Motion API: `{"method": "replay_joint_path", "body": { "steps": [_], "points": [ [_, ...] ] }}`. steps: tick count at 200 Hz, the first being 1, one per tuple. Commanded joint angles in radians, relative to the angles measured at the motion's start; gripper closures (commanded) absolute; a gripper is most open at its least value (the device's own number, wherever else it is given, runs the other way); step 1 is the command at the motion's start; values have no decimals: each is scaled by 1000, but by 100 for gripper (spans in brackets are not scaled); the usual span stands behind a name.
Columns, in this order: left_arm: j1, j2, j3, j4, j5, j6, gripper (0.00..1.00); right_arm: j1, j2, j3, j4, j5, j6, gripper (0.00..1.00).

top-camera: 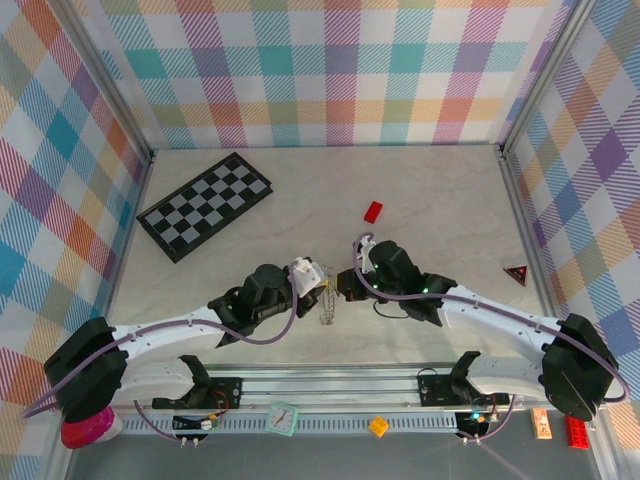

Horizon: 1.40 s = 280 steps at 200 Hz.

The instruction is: Put the keys on the keyring

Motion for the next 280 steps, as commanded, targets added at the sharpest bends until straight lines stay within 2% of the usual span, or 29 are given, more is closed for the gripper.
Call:
{"method": "replay_joint_path", "body": {
  "steps": [1,22,41,87,117,144,249,280],
  "points": [
    [-19,10,-22,133,-19,-50,100,-5,-28,-24,50,23,66,100],
    [-21,25,-23,154,-6,-65,100,-7,-20,-30,62,13,81,100],
    [-21,32,-17,149,13,-78,100,-7,-29,-28,85,-22,27,100],
    [-21,35,9,93,30,-137,100,-7,-63,11,-19,-60,-341,100],
    [-21,31,17,70,48,-163,100,-7,-32,49,-70,-115,-464,100],
    [-21,29,18,62,61,-175,100,-7,-22,58,-59,-123,-487,100],
    [-21,27,17,51,86,-175,100,-7,-29,61,-19,-14,-478,100],
    [-21,29,18,52,90,-173,100,-7,-26,61,-5,-23,-480,100]
  ]
}}
